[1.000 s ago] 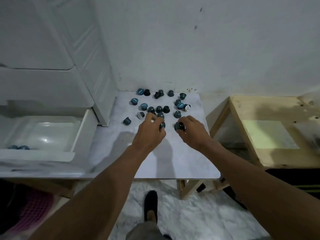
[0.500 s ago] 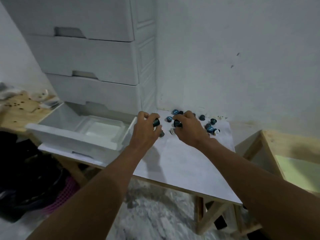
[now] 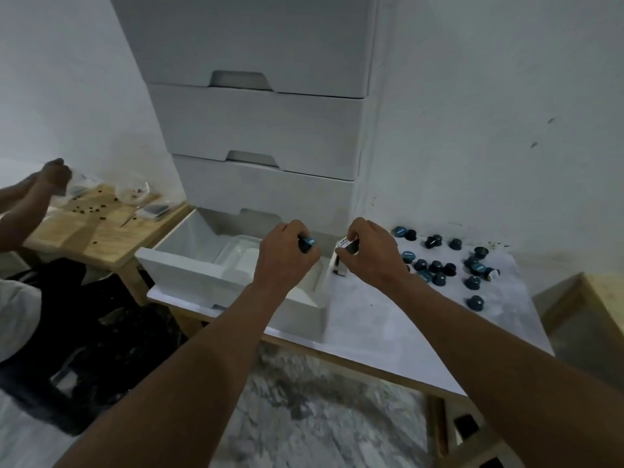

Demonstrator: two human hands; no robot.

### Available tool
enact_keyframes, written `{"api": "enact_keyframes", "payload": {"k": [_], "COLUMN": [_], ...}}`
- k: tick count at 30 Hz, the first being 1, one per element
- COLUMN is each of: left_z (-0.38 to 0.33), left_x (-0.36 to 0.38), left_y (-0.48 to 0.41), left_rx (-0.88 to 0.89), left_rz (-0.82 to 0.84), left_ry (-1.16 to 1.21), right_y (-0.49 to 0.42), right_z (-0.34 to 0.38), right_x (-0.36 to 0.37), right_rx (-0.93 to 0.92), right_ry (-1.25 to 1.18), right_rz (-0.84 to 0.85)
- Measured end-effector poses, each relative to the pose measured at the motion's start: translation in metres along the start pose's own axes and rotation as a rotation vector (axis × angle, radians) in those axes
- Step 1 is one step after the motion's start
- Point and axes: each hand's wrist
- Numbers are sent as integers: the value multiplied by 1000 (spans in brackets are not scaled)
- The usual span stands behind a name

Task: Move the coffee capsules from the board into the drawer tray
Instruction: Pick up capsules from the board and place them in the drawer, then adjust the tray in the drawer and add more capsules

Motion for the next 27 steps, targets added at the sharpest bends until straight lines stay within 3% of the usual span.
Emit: {"api": "enact_keyframes", "payload": {"k": [13,21,27], "left_z": [135,171,194], "left_x": [-35,-13,7], "left_y": [-43,-91,-120], "left_rx": [43,14,-20], "left_rz": [220,381,601], "left_ry": [15,1,-84], "right_y": [-41,-82,-108], "right_z": [68,45,26], "right_x": [105,148,188], "right_rx": [78,105,146], "right_ry": [19,-17,-6], "right_rz": [36,169,386]}}
Point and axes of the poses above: each hand's wrist, its own y-axis away from the middle knuckle, its own x-axis out of the palm, z = x × y, and after that the axes turned 4 degrees about -x, right-handed
